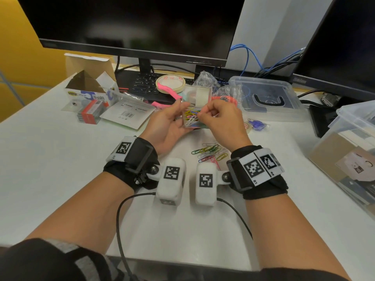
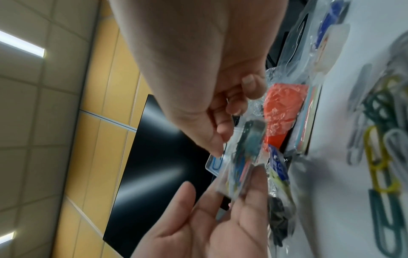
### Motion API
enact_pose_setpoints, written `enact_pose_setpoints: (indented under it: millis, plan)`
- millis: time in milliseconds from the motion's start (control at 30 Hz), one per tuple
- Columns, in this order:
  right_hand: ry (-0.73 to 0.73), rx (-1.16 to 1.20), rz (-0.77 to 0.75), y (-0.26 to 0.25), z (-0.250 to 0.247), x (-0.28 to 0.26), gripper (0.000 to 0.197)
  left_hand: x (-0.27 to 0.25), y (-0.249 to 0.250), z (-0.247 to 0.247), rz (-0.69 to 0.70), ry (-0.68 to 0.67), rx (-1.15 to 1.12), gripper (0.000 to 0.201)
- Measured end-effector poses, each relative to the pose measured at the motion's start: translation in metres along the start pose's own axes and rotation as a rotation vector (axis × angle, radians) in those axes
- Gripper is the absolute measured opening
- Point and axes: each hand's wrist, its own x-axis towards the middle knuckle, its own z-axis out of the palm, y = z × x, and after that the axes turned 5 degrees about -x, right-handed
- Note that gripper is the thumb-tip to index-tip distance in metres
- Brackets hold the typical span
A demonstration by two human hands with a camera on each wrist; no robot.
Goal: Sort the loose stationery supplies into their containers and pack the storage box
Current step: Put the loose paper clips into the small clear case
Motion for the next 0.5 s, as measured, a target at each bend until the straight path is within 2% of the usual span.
enact_pose_setpoints:
  millis: [167, 300, 400, 500]
  plan:
    - [0.068, -0.109, 0.013, -0.004, 0.005, 0.0, 0.008, -0.002, -0.006, 0.004, -0.034, -0.06, 0.023, 0.043]
    - [0.088, -0.167, 0.033, -0.007, 0.007, -0.001, 0.01, -0.001, -0.008, 0.004, -0.006, -0.053, 0.003, 0.046]
    - [0.048, -0.071, 0.052, -0.011, 0.006, -0.003, 0.014, 0.001, -0.008, 0.002, 0.001, -0.053, 0.001, 0.048]
    - [0.108, 0.019, 0.089, -0.011, 0.002, -0.003, 0.02, 0.002, -0.008, 0.001, -0.004, -0.071, 0.011, 0.05]
